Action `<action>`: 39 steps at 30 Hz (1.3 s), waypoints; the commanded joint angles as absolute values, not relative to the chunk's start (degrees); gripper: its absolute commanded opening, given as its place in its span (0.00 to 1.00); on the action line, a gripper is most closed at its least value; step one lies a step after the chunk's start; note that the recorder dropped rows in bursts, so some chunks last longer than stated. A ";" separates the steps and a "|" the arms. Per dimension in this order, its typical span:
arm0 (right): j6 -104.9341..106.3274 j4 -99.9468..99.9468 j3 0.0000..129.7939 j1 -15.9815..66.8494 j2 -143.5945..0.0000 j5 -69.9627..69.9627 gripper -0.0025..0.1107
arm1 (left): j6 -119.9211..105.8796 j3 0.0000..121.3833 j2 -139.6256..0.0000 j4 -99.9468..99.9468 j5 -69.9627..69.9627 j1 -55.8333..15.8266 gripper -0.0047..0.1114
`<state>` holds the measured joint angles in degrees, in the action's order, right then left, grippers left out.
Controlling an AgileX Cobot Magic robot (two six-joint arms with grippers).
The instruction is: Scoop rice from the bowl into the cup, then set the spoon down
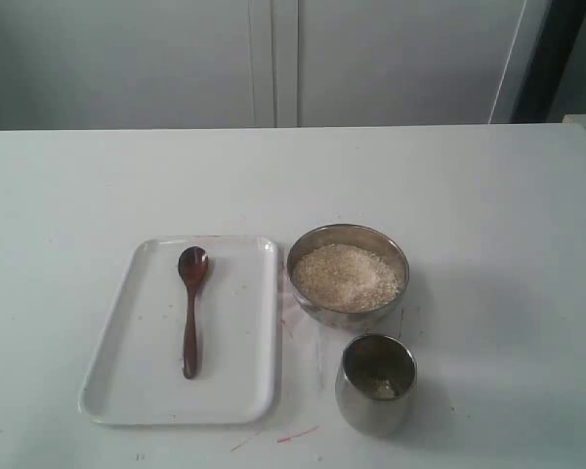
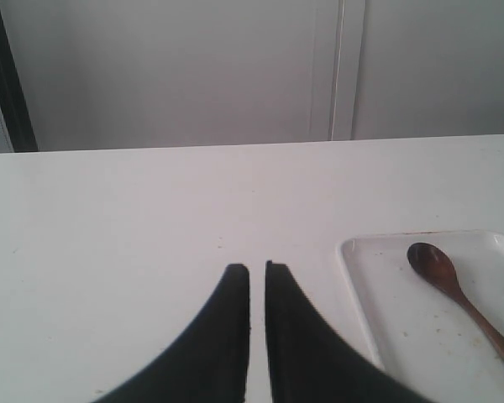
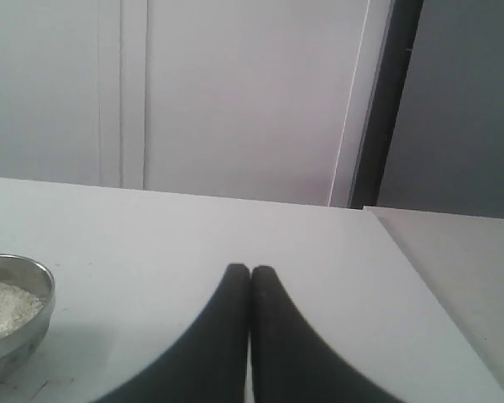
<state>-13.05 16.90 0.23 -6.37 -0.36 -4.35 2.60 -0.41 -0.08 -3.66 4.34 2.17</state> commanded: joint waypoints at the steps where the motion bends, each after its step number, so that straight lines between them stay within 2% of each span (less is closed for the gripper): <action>1: -13.94 11.45 0.00 -7.04 0.00 -4.21 0.02 | 2.81 0.00 0.00 -3.83 4.50 1.94 0.16; 18: -13.94 9.68 0.00 -7.04 0.00 -1.09 0.02 | 2.81 0.00 0.00 -3.83 4.50 1.94 0.16; 24: -6.35 -4.61 0.00 -7.04 0.00 -1.07 0.02 | 2.81 0.00 0.00 -3.83 4.50 1.94 0.16; 33: -0.63 -1.86 0.00 -7.04 0.00 -2.35 0.02 | 2.81 0.00 0.00 -3.83 4.50 1.94 0.16; 39: -6.98 1.40 0.00 -7.04 0.00 -3.13 0.02 | 2.81 0.00 0.00 -3.83 4.61 1.94 0.16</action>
